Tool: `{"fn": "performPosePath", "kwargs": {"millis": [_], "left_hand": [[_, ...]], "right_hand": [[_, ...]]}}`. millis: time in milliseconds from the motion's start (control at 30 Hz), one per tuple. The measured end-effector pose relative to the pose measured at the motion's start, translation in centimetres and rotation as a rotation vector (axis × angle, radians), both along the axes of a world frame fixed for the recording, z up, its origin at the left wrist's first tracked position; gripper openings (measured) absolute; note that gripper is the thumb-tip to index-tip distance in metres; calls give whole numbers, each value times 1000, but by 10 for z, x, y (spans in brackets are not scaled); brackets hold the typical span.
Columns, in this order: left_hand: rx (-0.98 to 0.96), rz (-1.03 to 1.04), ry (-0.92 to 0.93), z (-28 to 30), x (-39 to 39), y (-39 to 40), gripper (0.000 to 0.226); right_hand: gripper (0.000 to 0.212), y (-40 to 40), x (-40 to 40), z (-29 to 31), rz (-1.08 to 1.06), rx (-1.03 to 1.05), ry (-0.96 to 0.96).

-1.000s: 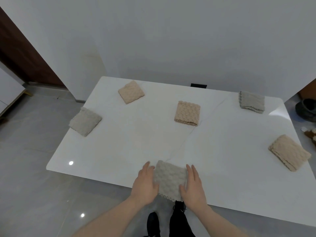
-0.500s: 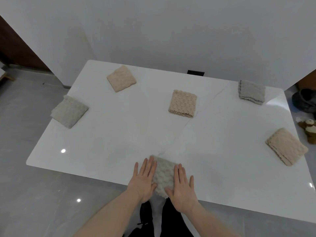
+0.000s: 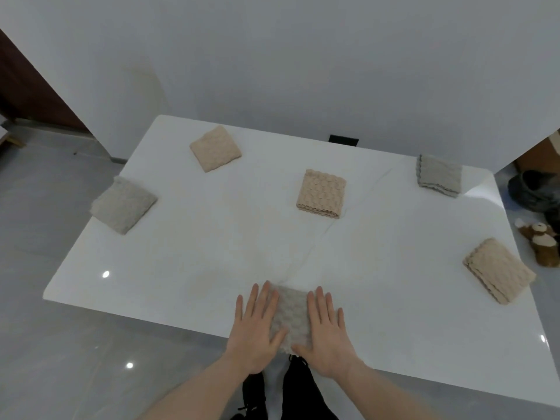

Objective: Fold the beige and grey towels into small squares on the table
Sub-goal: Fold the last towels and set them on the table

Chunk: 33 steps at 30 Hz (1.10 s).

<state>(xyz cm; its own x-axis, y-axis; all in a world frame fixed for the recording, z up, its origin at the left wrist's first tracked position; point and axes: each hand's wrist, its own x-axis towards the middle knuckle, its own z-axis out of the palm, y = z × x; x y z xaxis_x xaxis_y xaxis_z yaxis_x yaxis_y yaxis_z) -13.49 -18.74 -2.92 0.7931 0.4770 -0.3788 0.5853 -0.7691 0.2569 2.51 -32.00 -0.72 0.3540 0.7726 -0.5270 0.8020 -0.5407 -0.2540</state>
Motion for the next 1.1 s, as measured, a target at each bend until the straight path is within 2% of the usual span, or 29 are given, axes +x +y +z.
{"fn": "performPosePath", "kwargs": {"millis": [67, 233, 367, 467, 700, 767, 833, 933, 1033, 1100], "left_hand": [[29, -71, -22, 3, -2, 2, 79], [45, -248, 187, -7, -6, 29, 92], [87, -325, 270, -3, 6, 32, 96], [62, -279, 330, -6, 12, 27, 95], [-3, -256, 384, -15, 15, 31, 95], [-22, -253, 422, -16, 18, 32, 95], [-34, -248, 456, -16, 21, 32, 96], [-58, -230, 516, -10, 28, 32, 99], [-139, -189, 591, 3, 45, 33, 108], [-201, -158, 539, 18, 54, 38, 109]], "right_hand": [[115, -4, -5, 1, 43, 28, -3], [108, -5, -12, -17, 109, 2, -34], [105, -3, -12, -22, 114, -42, -48], [109, -3, -5, -29, 122, -108, -46], [120, 2, 1, -50, 147, -54, -61], [128, 8, 1, -46, 180, -155, -76], [127, 11, -2, -44, 231, -240, -137], [128, 17, 0, -35, 234, -308, -105], [122, 15, 10, -23, 226, -244, -29], [121, 11, 19, -10, 196, -175, 27]]}}
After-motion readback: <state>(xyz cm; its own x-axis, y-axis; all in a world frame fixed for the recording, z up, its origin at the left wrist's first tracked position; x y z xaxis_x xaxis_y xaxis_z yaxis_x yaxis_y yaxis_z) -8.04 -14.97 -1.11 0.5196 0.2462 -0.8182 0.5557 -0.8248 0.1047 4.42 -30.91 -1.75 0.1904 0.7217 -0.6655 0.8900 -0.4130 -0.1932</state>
